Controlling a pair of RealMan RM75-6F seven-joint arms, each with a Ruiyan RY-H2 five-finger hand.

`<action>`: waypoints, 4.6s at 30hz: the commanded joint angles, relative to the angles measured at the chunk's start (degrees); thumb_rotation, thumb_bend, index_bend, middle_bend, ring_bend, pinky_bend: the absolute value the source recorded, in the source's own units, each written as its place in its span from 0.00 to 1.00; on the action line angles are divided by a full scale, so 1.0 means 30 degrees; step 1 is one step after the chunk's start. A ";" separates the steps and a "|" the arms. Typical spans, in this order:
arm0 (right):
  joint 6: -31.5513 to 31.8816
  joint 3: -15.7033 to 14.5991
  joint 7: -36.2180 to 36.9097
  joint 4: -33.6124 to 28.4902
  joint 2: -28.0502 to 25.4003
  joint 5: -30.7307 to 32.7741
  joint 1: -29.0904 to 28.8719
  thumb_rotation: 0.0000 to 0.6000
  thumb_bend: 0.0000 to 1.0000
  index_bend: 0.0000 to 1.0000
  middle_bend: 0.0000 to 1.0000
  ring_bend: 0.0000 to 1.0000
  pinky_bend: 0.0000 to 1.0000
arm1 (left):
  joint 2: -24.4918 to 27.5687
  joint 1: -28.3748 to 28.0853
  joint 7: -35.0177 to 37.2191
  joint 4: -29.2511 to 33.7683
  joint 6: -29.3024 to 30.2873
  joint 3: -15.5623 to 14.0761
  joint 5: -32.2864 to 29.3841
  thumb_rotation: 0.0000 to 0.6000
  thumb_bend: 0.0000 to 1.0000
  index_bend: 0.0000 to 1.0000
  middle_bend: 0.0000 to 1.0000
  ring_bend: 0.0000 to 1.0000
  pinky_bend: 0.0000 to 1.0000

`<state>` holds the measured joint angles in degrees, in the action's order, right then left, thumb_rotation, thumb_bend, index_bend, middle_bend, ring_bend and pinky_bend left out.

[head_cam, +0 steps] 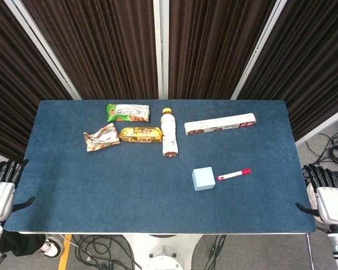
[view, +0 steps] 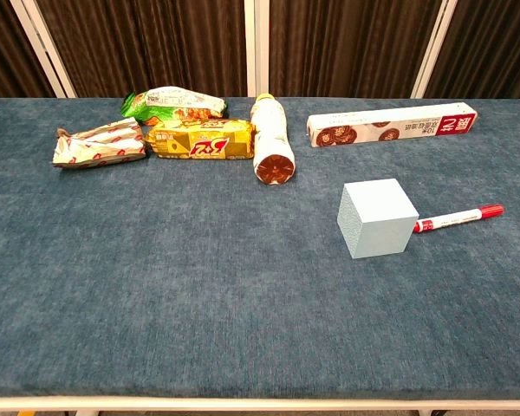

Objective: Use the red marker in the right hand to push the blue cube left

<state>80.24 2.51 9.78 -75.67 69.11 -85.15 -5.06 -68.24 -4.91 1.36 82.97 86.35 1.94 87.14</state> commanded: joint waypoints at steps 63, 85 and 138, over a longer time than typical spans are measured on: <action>-0.9099 -0.0692 -0.0787 0.7907 0.5829 -0.2069 -0.9860 1.00 0.08 0.55 0.52 0.77 0.88 | -0.0543 -0.0022 0.1347 -0.1302 -0.0572 -0.0364 0.0015 1.00 0.04 0.08 0.07 0.03 0.08; -0.9730 -0.1148 -0.1055 0.8153 0.6312 -0.1630 -1.0362 1.00 0.11 0.54 0.51 0.76 0.88 | -0.0462 -0.0089 0.2054 -0.1578 -0.0868 -0.0352 -0.0125 1.00 0.05 0.08 0.07 0.03 0.08; -1.0155 -0.1277 -0.1030 0.8902 0.6893 -0.0954 -1.0795 1.00 0.21 0.67 0.62 0.77 0.88 | -0.0506 -0.0243 0.2575 -0.1943 -0.1095 -0.0312 -0.0194 1.00 0.05 0.08 0.07 0.03 0.08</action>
<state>49.72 -1.32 6.63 -48.94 89.84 -87.99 -37.48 -69.76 -5.63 9.09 77.14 83.07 1.00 86.55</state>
